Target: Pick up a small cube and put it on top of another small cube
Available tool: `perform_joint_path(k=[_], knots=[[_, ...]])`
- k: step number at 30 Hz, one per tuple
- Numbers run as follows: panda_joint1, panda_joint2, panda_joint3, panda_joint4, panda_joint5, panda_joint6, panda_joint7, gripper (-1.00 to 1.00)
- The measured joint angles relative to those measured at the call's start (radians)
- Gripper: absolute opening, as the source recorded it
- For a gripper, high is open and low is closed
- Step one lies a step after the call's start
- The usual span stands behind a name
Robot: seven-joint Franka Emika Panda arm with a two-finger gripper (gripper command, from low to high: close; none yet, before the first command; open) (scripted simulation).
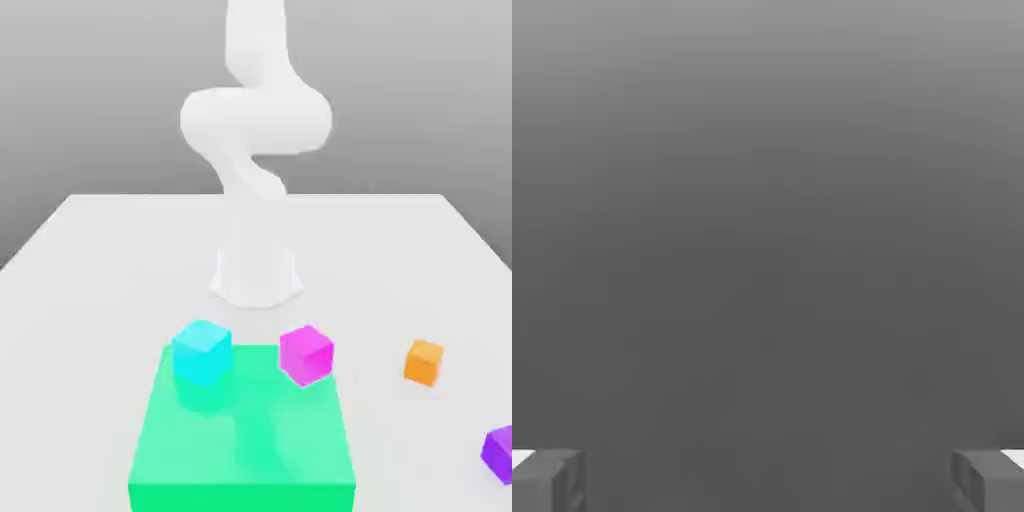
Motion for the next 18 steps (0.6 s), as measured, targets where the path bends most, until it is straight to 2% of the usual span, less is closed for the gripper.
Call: perform_joint_path(k=[18], knots=[[0.404,0.361,-0.058,-0.234,-0.031,0.248,-0.767,0.00]])
